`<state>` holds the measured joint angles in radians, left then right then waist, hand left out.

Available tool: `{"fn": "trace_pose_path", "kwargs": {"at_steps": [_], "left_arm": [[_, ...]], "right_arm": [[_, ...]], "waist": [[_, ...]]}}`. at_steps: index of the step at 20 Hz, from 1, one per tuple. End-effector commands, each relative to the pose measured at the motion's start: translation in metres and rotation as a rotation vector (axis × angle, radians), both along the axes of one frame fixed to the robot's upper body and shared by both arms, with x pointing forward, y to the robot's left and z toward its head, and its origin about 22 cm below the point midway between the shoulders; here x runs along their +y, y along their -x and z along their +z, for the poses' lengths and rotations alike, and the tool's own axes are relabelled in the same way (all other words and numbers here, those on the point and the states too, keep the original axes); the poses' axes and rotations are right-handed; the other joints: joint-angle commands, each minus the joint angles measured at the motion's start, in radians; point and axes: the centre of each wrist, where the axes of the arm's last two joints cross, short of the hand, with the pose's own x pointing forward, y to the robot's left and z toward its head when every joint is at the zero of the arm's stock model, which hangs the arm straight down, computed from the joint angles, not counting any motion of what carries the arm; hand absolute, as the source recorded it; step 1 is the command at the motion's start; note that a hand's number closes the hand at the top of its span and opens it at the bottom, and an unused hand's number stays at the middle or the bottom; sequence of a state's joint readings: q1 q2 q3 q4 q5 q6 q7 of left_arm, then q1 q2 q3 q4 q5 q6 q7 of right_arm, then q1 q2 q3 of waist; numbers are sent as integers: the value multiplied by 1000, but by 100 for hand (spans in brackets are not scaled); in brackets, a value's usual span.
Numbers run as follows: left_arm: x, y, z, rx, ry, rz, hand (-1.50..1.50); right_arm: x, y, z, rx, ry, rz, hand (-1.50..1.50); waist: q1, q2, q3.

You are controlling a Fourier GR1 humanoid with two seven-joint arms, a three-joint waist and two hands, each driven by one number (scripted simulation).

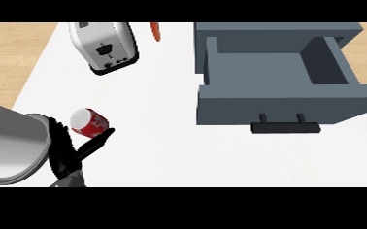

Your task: Pick up the can, place it into the drawer and close the drawer

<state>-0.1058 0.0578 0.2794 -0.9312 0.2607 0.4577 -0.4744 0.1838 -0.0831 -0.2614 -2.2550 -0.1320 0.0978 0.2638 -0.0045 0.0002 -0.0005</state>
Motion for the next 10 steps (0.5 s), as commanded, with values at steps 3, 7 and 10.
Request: {"fn": "trace_pose_path", "kwargs": {"at_steps": [3,7,10], "left_arm": [[7,-8,-13,-9,9,-15,-150],[16,-17,-9,-16,10,-42,-150],[20,-21,-19,-40,5,-93,-150]], "right_arm": [[-3,1,0,-6,-3,2,-150],[4,-5,1,-10,12,-6,-150],[0,7,1,-14,28,-7,-150]], "waist": [[0,0,0],[1,0,0],[-3,1,0]]}}
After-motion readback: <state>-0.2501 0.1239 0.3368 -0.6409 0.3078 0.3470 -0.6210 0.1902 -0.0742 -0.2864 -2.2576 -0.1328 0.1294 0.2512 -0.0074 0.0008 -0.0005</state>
